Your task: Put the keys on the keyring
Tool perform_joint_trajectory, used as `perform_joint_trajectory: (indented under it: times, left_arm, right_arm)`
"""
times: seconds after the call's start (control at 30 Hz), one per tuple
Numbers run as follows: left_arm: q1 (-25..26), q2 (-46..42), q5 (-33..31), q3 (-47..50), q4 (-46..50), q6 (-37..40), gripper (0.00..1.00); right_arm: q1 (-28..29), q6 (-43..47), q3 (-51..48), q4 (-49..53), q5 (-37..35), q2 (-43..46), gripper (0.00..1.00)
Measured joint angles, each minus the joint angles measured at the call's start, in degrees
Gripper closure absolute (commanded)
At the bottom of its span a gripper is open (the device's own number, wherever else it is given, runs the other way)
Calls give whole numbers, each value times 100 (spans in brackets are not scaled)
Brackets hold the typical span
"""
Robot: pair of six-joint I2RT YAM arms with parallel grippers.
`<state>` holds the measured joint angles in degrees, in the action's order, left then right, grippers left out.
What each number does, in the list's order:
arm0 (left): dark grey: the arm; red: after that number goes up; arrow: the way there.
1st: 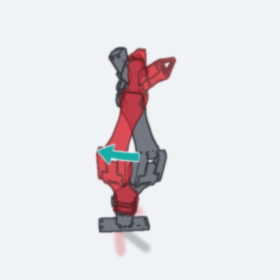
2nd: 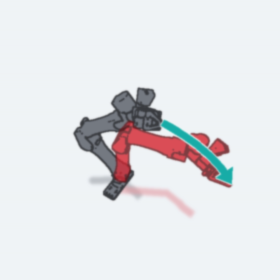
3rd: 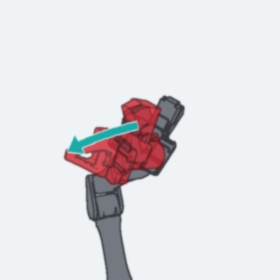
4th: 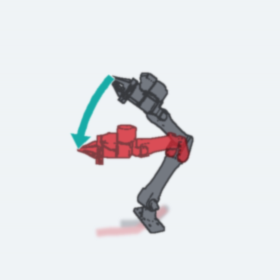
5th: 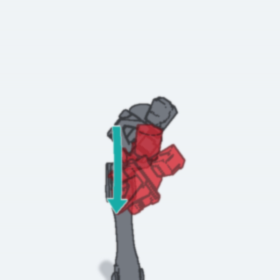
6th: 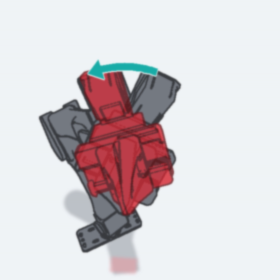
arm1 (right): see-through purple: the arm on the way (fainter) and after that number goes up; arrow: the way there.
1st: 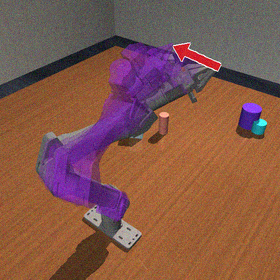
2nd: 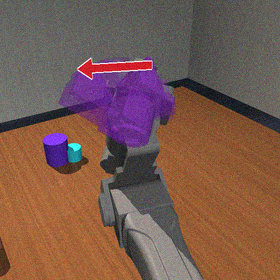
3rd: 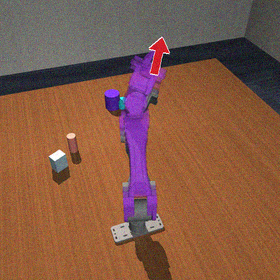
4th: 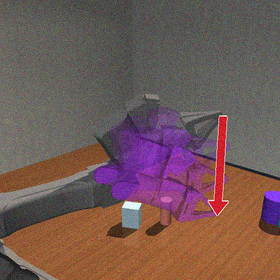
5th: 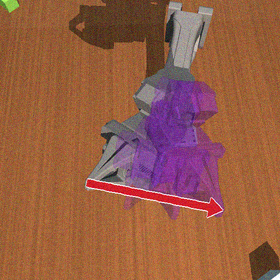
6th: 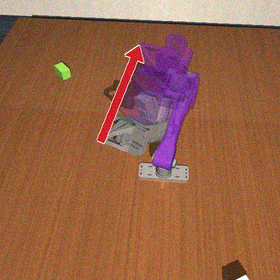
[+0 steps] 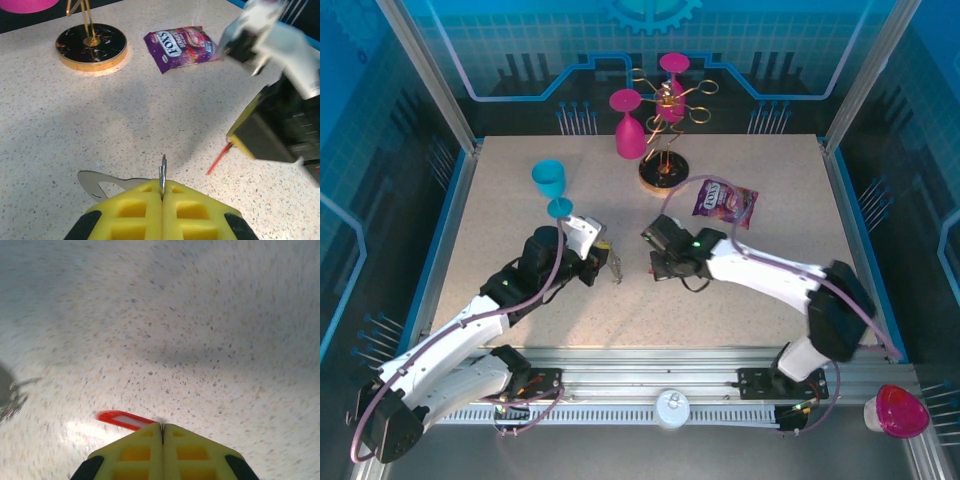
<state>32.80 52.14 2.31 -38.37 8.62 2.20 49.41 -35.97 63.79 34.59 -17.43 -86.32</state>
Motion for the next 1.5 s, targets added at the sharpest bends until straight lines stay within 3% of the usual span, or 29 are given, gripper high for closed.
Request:
perform_joint_trajectory:
  times: [0.3,0.57,0.87,1.5]
  left_arm:
    - [4,304,1093,-17,-518,743,100]
    - [149,612,2122,-13,-1338,1110,100]
    - [273,960,2562,144,-1799,1106,100]
    - [393,957,2455,586,-2490,715,100]
  right_arm:
    - [-824,2107,-1388,-1270,1690,2356,100]
    - [-1010,3084,-2586,-2573,2719,3506,100]
    - [-1010,3547,-2710,-3224,3401,3504,100]
    - [-962,3486,-2717,-4111,4170,2776,100]
